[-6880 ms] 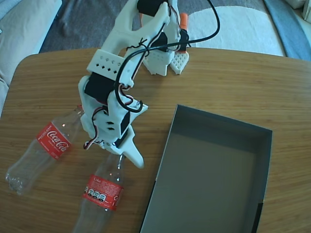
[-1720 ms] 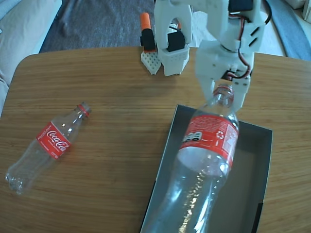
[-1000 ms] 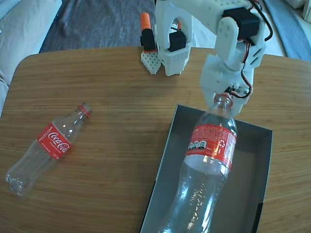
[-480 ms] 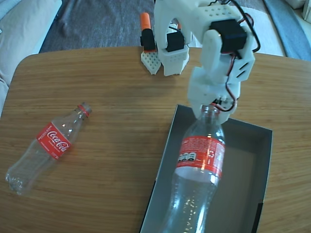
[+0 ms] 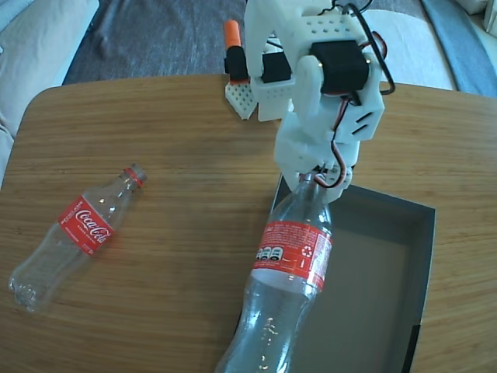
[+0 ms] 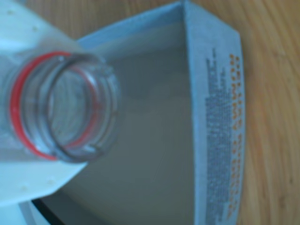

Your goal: Grasp the bottles and put them in the box.

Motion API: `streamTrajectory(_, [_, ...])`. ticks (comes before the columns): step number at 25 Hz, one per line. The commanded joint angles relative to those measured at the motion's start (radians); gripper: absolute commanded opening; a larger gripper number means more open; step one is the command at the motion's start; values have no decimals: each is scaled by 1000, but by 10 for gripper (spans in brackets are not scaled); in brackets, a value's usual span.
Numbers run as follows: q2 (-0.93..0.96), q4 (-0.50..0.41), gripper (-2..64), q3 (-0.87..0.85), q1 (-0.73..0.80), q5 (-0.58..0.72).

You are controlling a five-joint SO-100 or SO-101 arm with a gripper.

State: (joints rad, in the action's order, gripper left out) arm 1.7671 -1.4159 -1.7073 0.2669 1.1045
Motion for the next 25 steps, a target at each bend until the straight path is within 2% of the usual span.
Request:
streamTrajectory(1, [29,14,-3,11,12,-6])
streamTrajectory(8, [-87,44,-3,75,17,-11])
streamTrajectory(12, [-132,92,-3,84,31,-11])
streamTrajectory(20, [-156,149,-3,67,46,-11])
streamTrajectory(25, [-156,153,-3,44,43,-12])
